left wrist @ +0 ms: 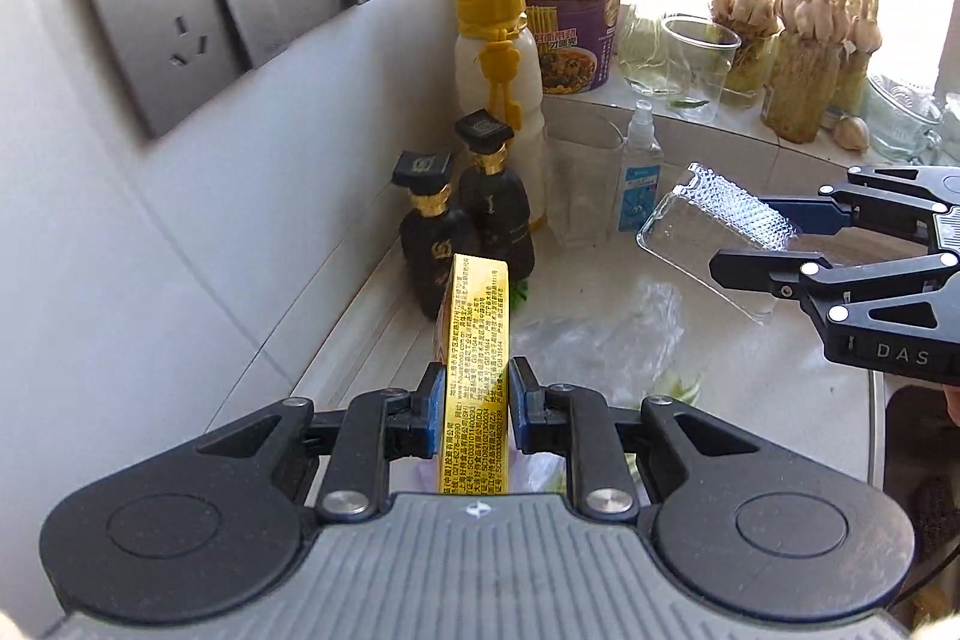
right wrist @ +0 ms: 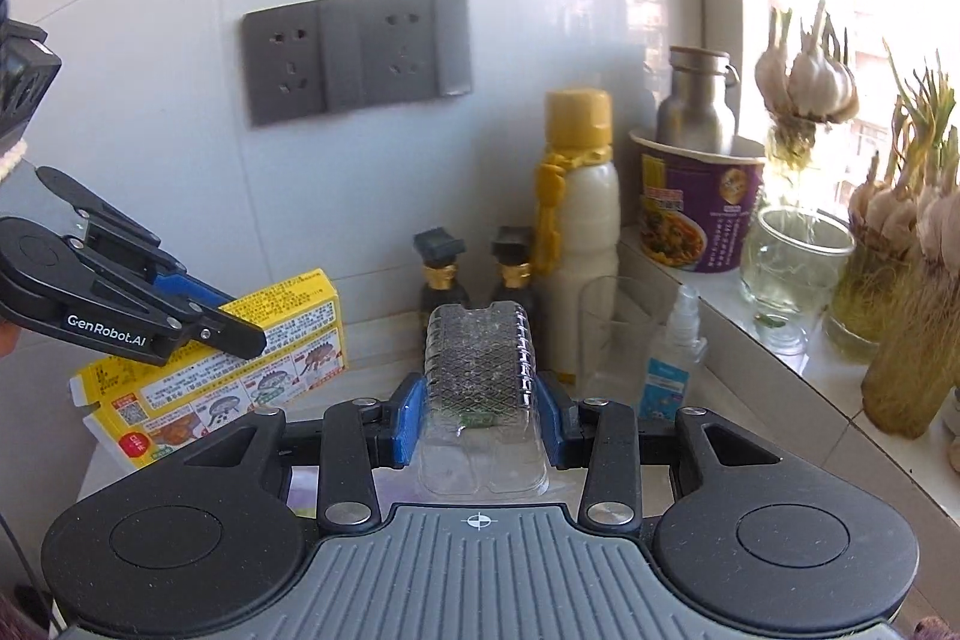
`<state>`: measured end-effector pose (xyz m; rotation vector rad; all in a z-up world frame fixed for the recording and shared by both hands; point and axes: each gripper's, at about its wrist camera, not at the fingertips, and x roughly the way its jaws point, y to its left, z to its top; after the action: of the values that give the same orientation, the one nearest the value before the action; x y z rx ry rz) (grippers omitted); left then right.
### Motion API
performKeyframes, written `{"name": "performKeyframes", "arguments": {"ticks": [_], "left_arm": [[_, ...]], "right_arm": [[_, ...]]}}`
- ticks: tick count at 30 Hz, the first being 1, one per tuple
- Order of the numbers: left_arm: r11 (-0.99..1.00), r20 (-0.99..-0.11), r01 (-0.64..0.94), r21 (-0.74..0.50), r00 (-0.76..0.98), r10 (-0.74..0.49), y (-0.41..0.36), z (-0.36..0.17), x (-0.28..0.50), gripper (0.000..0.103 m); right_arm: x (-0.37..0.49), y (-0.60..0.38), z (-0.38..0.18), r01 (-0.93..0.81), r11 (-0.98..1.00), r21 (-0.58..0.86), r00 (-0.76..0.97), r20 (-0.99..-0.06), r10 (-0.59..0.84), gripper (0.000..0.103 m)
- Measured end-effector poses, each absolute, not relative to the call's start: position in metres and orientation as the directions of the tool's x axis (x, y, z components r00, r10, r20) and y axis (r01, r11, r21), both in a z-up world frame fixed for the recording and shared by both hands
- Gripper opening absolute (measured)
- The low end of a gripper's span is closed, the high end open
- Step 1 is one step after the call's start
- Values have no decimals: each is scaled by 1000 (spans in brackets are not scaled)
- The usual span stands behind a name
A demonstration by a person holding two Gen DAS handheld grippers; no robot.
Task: Collect trash
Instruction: 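Carry the yellow box and clear tray down over the white bin with both tools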
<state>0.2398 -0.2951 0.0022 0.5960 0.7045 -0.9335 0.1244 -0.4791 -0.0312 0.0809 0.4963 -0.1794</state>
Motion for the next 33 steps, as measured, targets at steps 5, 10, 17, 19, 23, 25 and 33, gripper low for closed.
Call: {"name": "performKeyframes", "arguments": {"ticks": [5, 10, 17, 19, 23, 25, 33], "left_arm": [[495, -756, 857, 144, 418, -504, -262, 10, 232, 19], [521, -756, 845, 123, 420, -502, -229, 14, 223, 19], [557, -756, 828, 65, 405, -514, -184, 10, 213, 19], [568, -758, 821, 51, 402, -513, -172, 8, 211, 19], [588, -764, 808, 34, 400, -506, -149, 5, 207, 19], [601, -766, 799, 21, 400, -504, -138, 4, 205, 19], [665, -786, 745, -50, 382, -486, -86, -15, 192, 19]], "right_arm": [[117, -450, -23, 169, 986, 12, 856, -498, -141, 38], [107, -421, -18, 145, 989, -5, 848, -514, -127, 38], [90, -379, -18, 115, 993, -19, 838, -535, -108, 38], [86, -368, -20, 109, 994, -20, 834, -543, -102, 38], [78, -347, -27, 90, 996, -11, 826, -557, -81, 38], [74, -338, -30, 87, 996, 1, 823, -563, -72, 38], [61, -297, -44, 71, 997, 15, 797, -602, -48, 38]]}}
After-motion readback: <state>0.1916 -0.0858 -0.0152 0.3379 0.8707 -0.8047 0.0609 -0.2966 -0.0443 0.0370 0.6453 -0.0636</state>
